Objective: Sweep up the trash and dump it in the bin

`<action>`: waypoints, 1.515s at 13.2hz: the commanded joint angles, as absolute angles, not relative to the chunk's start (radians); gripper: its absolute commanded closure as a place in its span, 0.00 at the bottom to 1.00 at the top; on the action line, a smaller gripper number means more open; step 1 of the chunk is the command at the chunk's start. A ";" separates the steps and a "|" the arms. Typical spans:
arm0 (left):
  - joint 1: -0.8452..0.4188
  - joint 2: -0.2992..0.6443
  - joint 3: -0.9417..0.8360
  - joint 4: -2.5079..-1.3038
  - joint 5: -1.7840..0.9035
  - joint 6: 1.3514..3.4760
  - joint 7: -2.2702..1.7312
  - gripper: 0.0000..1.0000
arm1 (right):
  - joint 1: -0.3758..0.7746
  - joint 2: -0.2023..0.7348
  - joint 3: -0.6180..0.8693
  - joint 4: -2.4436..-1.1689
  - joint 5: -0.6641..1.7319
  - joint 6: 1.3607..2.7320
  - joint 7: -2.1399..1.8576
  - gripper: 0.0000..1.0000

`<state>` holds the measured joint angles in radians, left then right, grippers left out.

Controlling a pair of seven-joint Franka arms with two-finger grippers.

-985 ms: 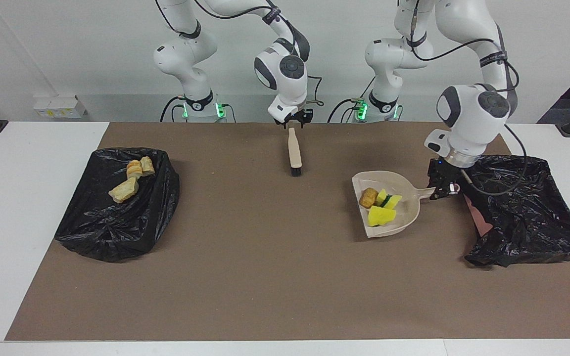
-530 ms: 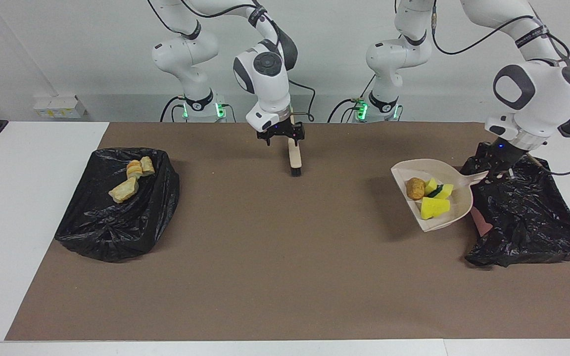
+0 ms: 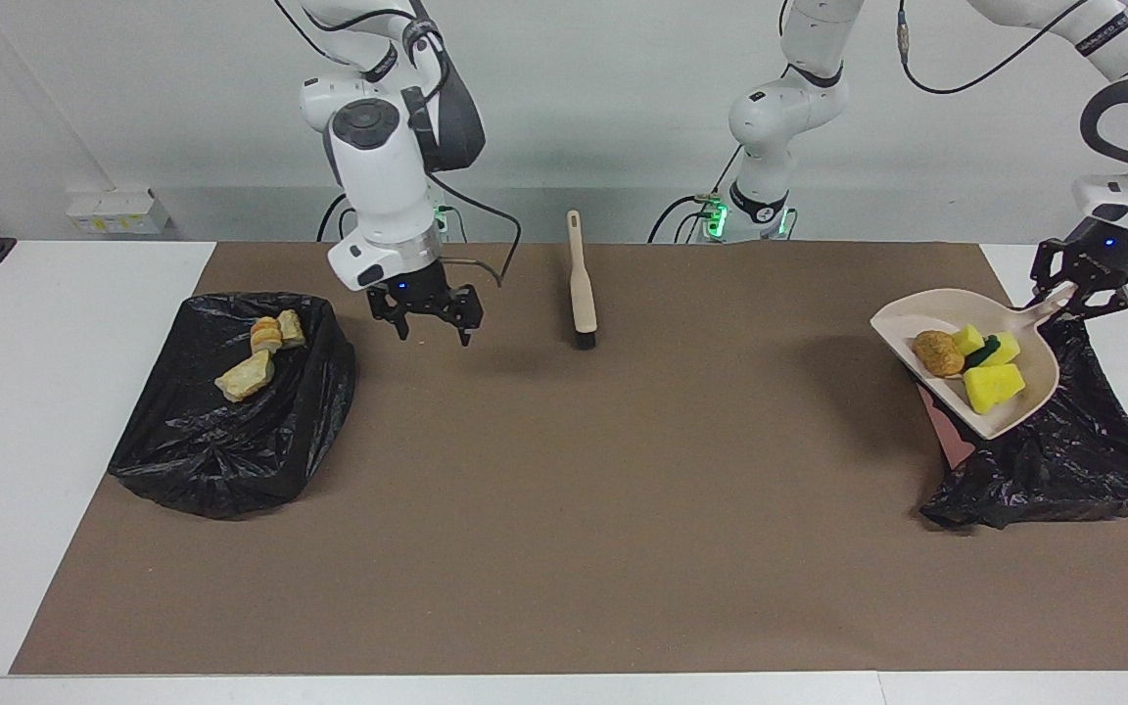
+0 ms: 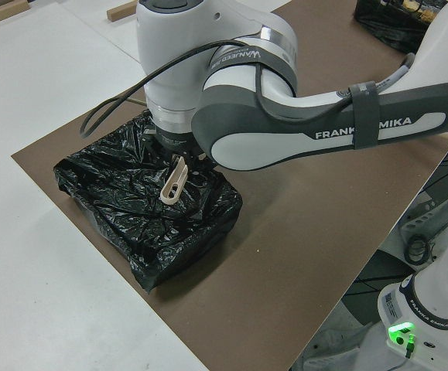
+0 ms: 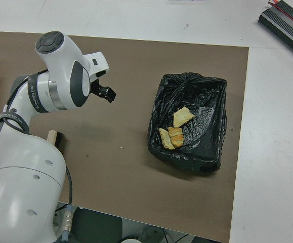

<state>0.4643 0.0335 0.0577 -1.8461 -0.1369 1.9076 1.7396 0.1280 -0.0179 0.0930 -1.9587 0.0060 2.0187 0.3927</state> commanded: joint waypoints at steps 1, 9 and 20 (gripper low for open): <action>0.537 0.099 0.048 -1.725 -0.112 1.873 1.808 1.00 | 0.124 -0.023 -0.009 -1.840 -0.035 1.890 0.274 0.00; 0.557 0.294 0.048 -1.486 0.197 2.049 1.940 1.00 | 0.097 -0.087 -0.104 -1.605 -0.012 1.496 0.167 0.00; 0.443 0.293 0.048 -1.496 0.688 2.097 1.804 1.00 | 0.097 -0.094 -0.159 -1.606 0.025 1.502 0.098 0.00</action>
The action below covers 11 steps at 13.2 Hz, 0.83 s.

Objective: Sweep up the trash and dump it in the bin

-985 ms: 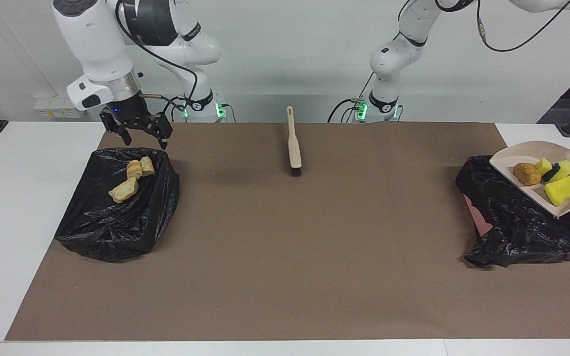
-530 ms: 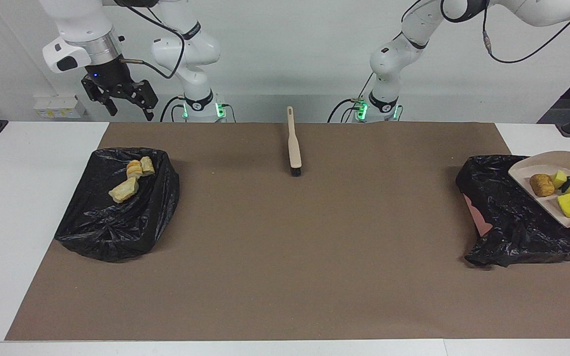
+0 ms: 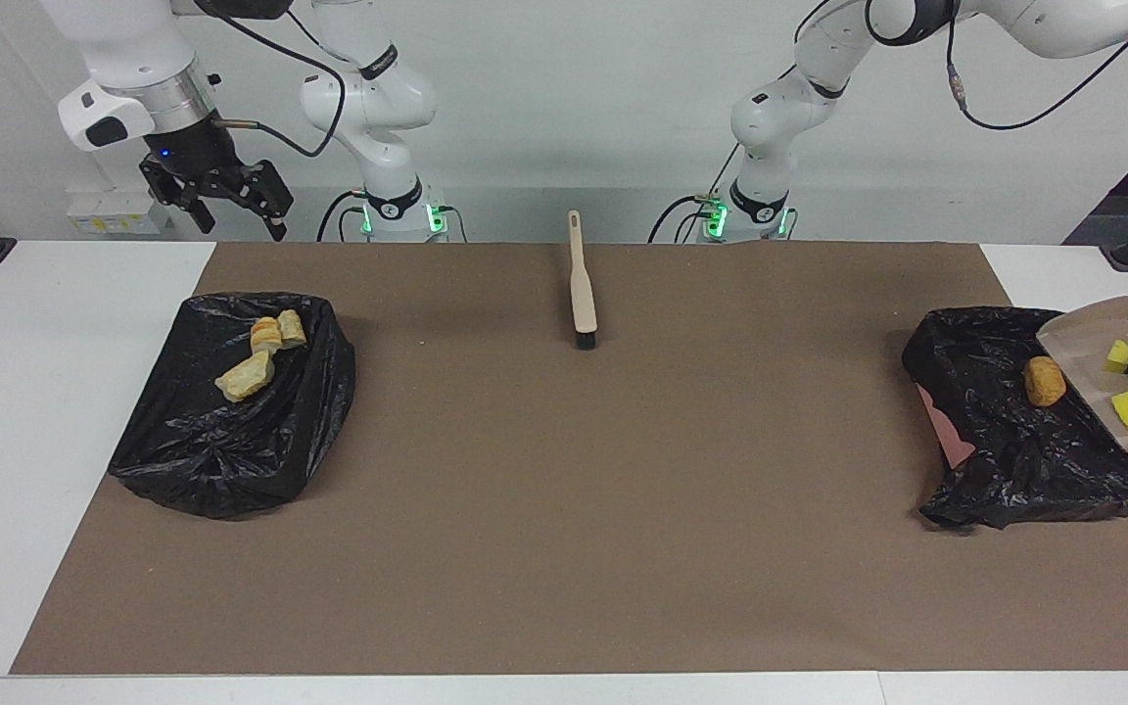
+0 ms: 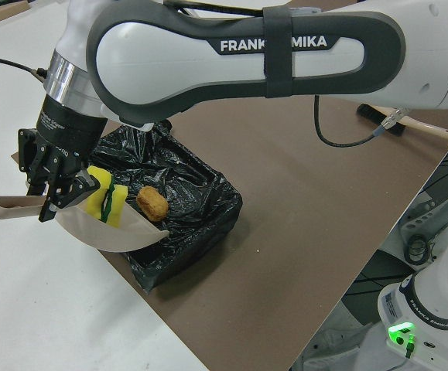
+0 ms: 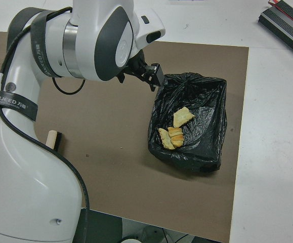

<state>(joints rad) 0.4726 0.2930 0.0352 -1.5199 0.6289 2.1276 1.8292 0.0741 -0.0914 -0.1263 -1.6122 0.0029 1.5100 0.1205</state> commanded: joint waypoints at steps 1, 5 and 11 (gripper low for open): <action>0.419 0.285 0.048 -1.499 0.740 2.064 1.780 1.00 | 0.097 -0.095 -0.160 -1.608 0.034 1.503 0.109 0.00; 0.351 0.235 0.046 -1.531 0.949 1.964 1.646 1.00 | 0.097 -0.110 -0.155 -1.629 0.037 1.511 0.101 0.00; 0.279 0.230 0.046 -1.529 1.096 1.864 1.545 1.00 | 0.097 -0.107 -0.150 -1.623 0.037 1.513 0.106 0.00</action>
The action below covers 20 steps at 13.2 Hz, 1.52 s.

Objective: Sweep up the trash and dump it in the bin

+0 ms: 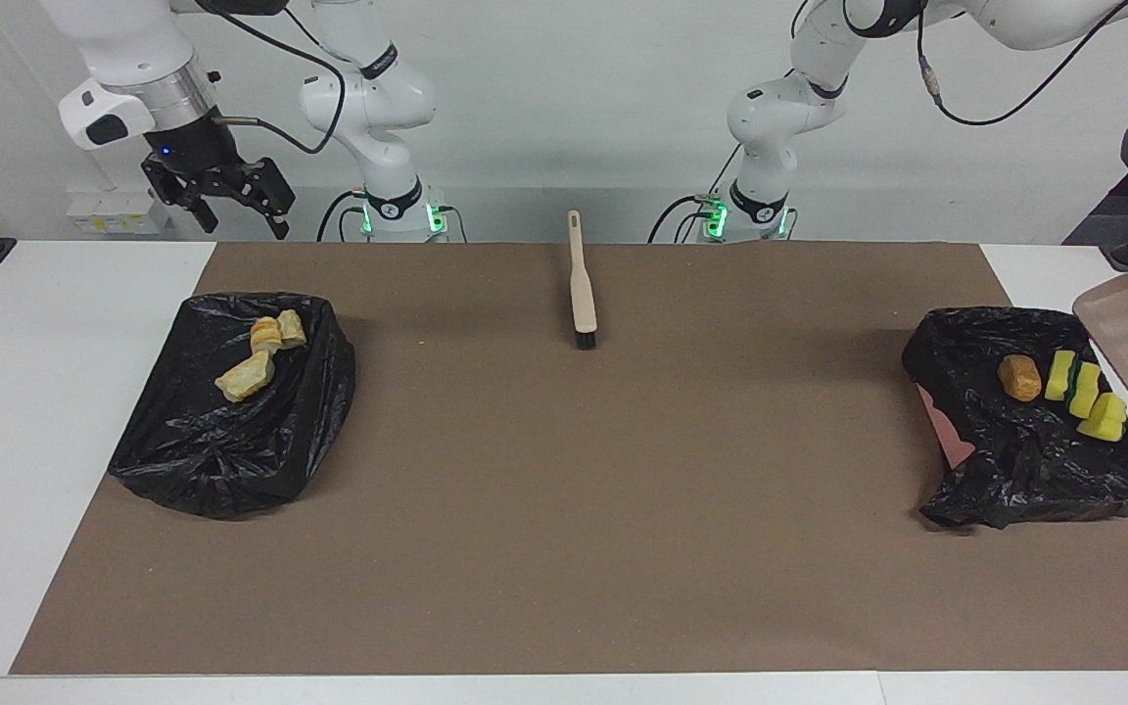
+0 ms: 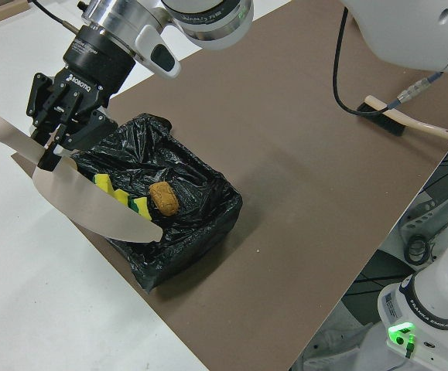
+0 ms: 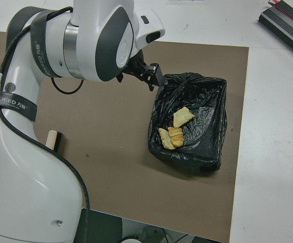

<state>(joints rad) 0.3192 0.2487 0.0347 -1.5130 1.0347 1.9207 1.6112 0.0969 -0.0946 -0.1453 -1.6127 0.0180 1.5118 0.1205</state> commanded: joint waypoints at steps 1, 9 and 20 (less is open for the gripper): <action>0.258 0.229 0.046 -1.528 1.120 1.826 1.511 1.00 | 0.097 -0.107 -0.150 -1.623 0.037 1.513 0.106 0.00; 0.138 0.183 0.034 -1.516 0.826 1.746 1.455 1.00 | 0.097 -0.107 -0.152 -1.623 0.037 1.513 0.106 0.00; -0.159 0.170 0.023 -1.548 0.230 1.597 0.630 1.00 | 0.097 -0.107 -0.152 -1.623 0.037 1.513 0.106 0.00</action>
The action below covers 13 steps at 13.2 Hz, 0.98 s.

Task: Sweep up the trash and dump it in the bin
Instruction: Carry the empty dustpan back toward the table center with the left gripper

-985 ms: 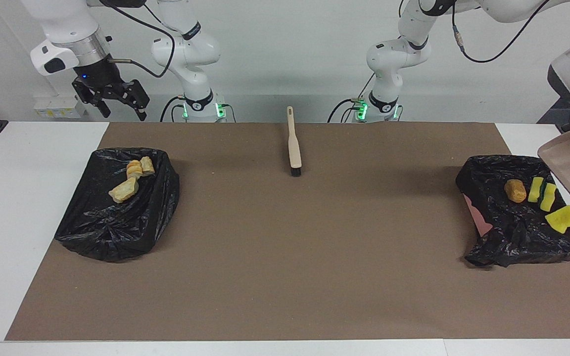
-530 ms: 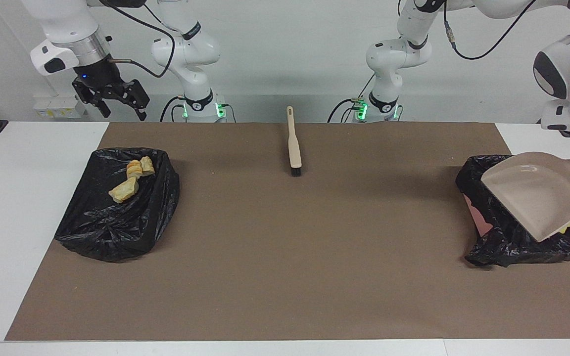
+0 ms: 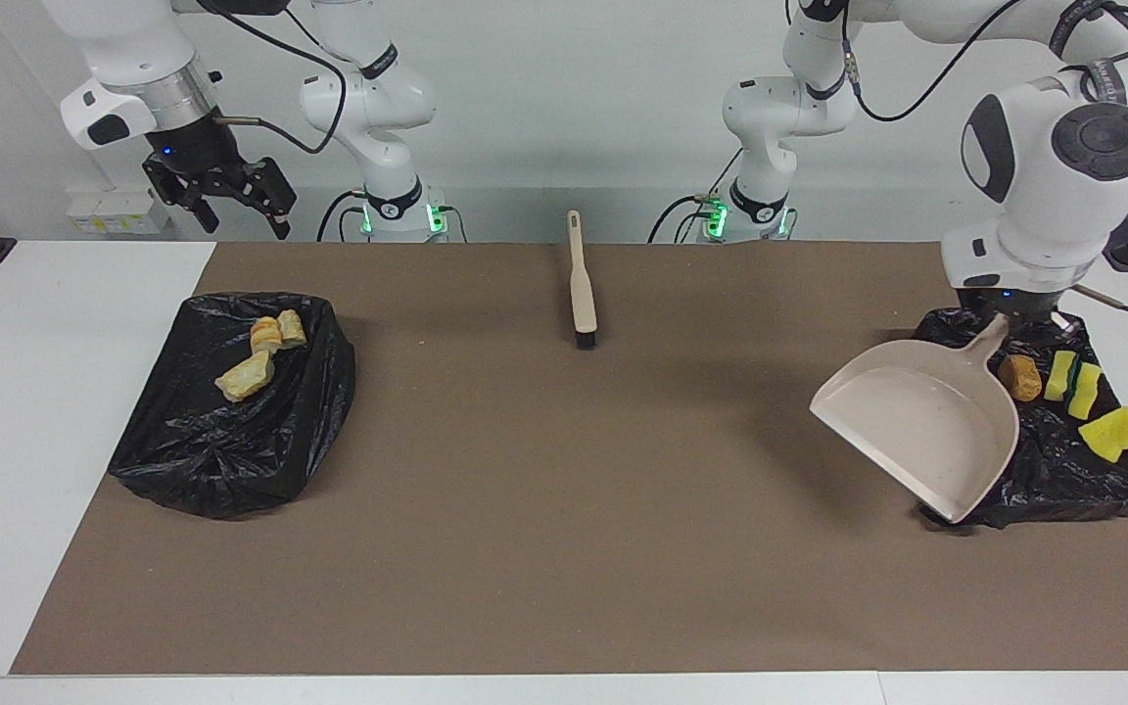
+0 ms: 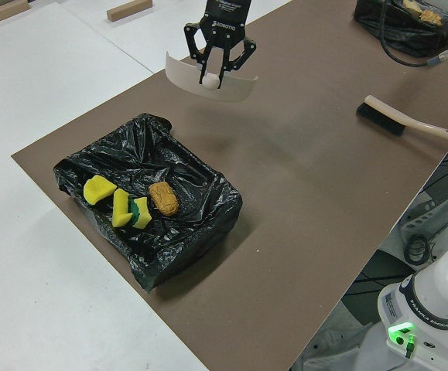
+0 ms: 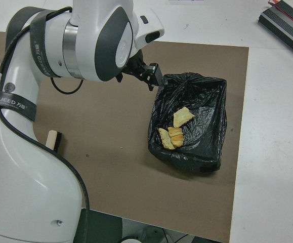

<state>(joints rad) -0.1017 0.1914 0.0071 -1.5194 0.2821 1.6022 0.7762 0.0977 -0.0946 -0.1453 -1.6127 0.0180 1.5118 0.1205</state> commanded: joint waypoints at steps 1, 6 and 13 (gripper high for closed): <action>-0.202 0.173 0.023 -1.551 0.186 1.604 0.529 1.00 | 0.097 -0.107 -0.150 -1.623 0.037 1.513 0.106 0.00; -0.403 0.270 0.023 -1.572 0.066 1.831 0.029 1.00 | 0.097 -0.107 -0.150 -1.623 0.037 1.513 0.106 0.00; -0.524 0.438 0.018 -1.531 -0.043 2.077 -0.311 1.00 | 0.097 -0.107 -0.152 -1.623 0.037 1.513 0.106 0.00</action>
<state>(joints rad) -0.4992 0.4034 0.0014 -1.5658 -0.0264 2.0562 -0.2710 0.0978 -0.0946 -0.1453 -1.6127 0.0180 1.5118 0.1205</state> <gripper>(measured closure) 0.683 0.000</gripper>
